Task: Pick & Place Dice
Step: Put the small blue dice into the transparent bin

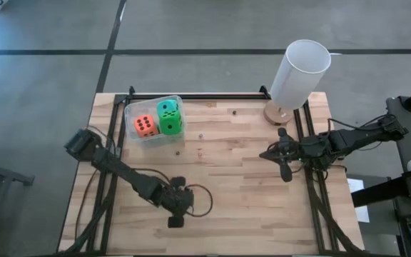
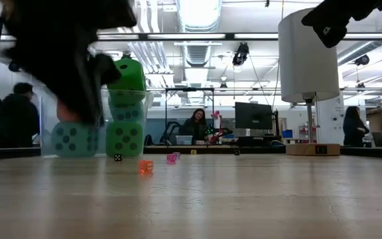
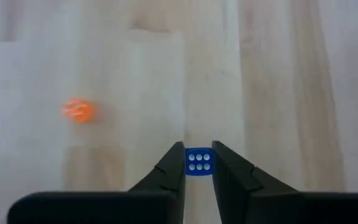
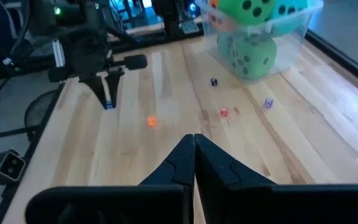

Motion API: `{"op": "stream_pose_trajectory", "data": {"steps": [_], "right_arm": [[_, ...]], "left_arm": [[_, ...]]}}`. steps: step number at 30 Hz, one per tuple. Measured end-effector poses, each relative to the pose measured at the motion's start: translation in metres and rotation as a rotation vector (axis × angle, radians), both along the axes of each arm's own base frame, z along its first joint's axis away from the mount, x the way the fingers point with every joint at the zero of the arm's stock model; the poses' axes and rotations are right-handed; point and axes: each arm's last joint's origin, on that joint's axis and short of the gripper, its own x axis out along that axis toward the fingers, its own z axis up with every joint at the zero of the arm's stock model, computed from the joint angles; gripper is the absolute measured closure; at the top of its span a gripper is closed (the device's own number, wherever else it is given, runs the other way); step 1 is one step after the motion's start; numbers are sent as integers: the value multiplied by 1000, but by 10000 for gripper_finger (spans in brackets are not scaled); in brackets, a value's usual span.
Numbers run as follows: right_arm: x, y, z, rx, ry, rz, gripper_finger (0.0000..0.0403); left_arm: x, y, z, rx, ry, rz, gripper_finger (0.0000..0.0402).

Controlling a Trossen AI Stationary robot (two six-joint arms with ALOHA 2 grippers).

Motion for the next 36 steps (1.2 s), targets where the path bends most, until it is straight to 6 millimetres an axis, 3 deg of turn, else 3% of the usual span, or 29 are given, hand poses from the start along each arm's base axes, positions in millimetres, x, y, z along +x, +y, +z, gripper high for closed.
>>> {"op": "stream_pose_trajectory", "data": {"steps": [6,14,21,28,36], "right_arm": [[2,1,6,-43,-60,22,394],[4,1,12,-104,-123,48,394],[4,-1,12,-147,-125,-12,394],[4,-4,13,-174,-129,-97,394],[4,-4,13,-180,-133,-123,394]], "left_arm": [[-13,20,46,-45,-99,282,344],[-47,51,113,-45,-404,653,344],[-75,92,153,14,-599,857,344],[-99,154,170,113,-626,1103,344],[-126,221,167,134,-469,1387,344]]}}
